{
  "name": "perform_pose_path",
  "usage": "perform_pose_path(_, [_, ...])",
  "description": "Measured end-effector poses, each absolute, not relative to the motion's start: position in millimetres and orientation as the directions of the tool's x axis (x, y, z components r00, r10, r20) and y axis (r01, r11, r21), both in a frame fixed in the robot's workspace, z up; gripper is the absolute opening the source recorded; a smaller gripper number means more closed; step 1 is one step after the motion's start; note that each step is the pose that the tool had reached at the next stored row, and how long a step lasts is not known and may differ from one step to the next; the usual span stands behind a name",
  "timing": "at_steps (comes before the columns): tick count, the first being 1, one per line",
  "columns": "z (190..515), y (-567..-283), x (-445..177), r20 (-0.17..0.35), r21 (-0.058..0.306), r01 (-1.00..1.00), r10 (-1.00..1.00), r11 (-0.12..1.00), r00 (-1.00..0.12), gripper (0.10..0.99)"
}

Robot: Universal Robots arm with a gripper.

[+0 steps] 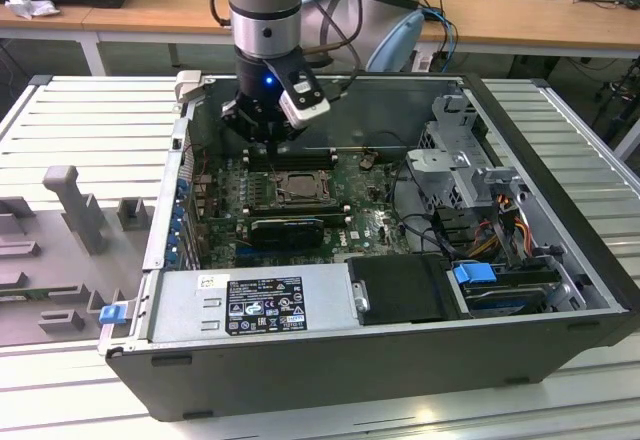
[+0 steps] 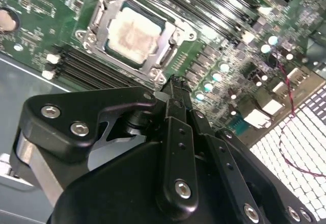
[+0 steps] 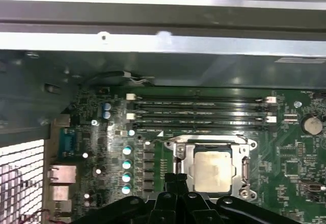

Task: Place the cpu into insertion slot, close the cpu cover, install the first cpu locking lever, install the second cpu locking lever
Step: 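Install the first cpu locking lever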

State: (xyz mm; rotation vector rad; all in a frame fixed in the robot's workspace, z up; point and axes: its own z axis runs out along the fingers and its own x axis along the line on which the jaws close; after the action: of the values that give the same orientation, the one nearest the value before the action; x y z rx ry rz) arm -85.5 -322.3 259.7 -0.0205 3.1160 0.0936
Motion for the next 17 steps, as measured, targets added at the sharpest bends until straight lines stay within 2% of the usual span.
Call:
perform_pose_path(9, [259.0, -318.5, -105.2, -0.024, 0.06, -0.014, -0.012, 0.998, -1.0, 0.106])
perform_pose_path(17, [257.8, -301.6, -112.4, -0.025, 0.06, -0.014, -0.012, 0.998, -1.0, 0.106])
